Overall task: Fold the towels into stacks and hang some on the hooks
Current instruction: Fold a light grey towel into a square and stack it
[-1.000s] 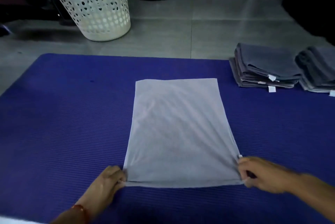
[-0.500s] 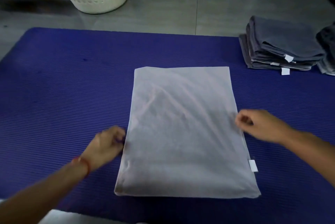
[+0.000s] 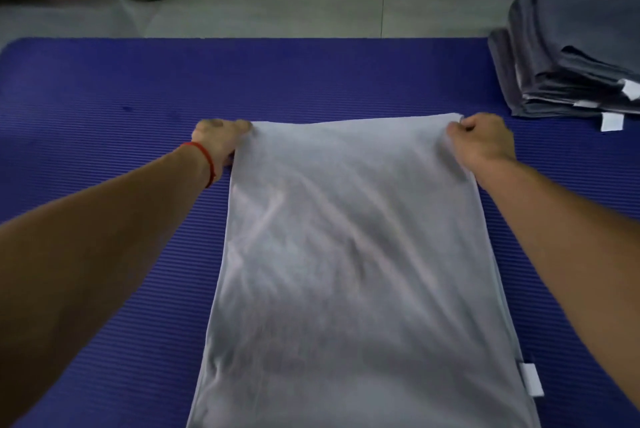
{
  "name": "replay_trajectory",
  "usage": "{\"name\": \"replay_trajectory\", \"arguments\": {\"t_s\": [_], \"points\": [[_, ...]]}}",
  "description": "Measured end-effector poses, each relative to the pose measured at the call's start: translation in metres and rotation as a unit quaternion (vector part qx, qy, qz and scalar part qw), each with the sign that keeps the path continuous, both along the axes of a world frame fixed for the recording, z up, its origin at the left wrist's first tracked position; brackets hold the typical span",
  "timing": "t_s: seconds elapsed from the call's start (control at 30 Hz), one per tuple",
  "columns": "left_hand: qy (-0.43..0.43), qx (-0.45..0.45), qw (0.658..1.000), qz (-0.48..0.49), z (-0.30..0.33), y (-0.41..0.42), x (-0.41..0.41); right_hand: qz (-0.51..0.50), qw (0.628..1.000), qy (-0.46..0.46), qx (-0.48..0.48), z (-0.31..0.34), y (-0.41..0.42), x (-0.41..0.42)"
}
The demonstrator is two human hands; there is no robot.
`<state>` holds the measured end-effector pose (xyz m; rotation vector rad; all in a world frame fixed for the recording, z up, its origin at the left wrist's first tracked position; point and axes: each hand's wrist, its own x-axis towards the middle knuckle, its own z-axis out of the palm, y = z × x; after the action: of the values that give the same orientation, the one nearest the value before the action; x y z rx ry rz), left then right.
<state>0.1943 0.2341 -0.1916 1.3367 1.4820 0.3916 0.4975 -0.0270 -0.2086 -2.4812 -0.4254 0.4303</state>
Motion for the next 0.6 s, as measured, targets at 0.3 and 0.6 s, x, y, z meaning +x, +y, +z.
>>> {"name": "replay_trajectory", "arguments": {"t_s": [0.3, 0.6], "points": [[-0.041, 0.067, 0.997, -0.021, -0.014, -0.004, -0.019, -0.023, 0.989, 0.062, 0.134, 0.009, -0.001, 0.015], [-0.077, 0.059, 0.994, 0.049, 0.002, 0.021, -0.014, -0.040, 0.971, 0.032, 0.234, 0.010, 0.004, 0.044]]}}
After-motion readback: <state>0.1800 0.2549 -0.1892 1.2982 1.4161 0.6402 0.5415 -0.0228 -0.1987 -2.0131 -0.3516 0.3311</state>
